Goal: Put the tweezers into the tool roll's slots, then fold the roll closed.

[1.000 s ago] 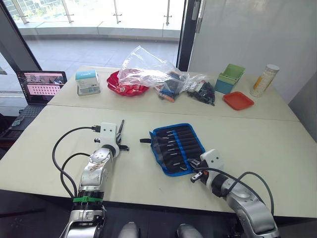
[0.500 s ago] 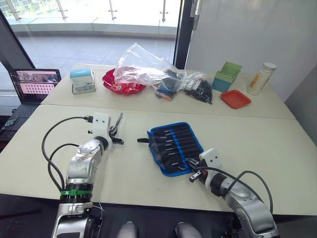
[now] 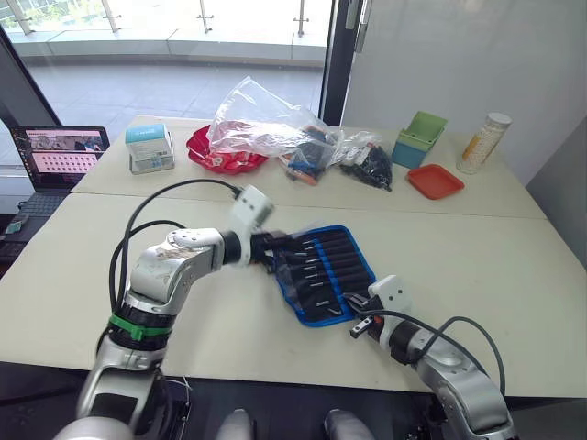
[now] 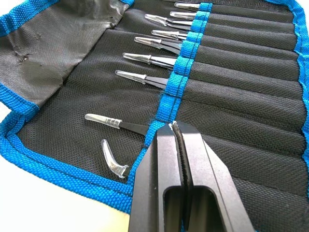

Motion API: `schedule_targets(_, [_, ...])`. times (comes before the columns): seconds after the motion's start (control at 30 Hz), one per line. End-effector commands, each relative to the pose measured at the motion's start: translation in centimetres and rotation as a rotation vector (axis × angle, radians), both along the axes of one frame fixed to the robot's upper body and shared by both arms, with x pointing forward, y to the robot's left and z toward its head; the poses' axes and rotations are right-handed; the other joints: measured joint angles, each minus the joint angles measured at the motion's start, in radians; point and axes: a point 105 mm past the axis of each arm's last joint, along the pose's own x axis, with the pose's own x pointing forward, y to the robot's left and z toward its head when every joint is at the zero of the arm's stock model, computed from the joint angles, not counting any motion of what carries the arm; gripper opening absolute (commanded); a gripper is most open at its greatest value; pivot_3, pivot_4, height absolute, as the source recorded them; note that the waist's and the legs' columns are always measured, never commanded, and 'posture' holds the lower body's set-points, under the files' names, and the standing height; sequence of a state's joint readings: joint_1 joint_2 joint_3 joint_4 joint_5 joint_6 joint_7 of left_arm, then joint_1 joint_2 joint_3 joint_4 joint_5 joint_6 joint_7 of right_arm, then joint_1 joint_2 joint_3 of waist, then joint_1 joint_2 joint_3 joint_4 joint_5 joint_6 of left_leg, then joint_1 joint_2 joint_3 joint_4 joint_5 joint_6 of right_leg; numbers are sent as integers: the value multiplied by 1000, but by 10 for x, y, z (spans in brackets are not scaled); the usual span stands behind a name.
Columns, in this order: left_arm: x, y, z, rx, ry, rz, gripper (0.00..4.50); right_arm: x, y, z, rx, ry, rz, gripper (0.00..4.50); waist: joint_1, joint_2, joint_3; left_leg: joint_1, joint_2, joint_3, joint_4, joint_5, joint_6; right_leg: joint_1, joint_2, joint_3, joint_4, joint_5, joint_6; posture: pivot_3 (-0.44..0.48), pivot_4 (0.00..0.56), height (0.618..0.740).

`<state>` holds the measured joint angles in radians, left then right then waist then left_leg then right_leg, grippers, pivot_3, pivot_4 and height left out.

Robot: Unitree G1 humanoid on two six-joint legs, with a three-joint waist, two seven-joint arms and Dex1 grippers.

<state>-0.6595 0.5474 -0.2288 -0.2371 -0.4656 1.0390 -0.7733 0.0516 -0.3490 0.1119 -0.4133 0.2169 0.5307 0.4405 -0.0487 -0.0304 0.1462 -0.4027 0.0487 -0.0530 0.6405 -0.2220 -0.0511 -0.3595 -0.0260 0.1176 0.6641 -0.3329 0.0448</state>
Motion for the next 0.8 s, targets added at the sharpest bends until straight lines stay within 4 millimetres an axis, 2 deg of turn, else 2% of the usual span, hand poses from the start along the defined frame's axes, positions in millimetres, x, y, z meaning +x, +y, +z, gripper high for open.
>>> schedule_targets(0.03, [-18,0,-5,121,30,-106,44,-7,-3,-15,-22,58,-5,0,2,1,1,0,0,0,0,0,0,0,0,0,0,0,0,0,150,717])
schedule_targets(0.13, [-25,3,-9,198,59,-152,44,-8,-4,-15,-20,57,-17,0,4,1,3,0,0,0,0,0,0,0,1,0,0,0,0,0,150,717])
schedule_targets(0.4, [-16,3,-10,303,19,-167,44,-10,-2,-15,-12,57,-30,0,6,-1,4,-2,0,0,1,0,0,-2,1,1,-1,0,0,0,150,717])
schedule_targets(0.53, [-13,4,-17,366,8,-174,44,-10,-1,-15,-8,58,-41,0,7,-1,4,-4,0,0,1,0,0,-4,1,1,0,0,0,0,150,717])
schedule_targets(0.8, [-4,-13,-21,391,-40,-197,44,-8,1,-14,-2,58,-47,0,9,-2,4,-4,0,1,3,0,0,-4,1,1,0,0,0,0,150,717])
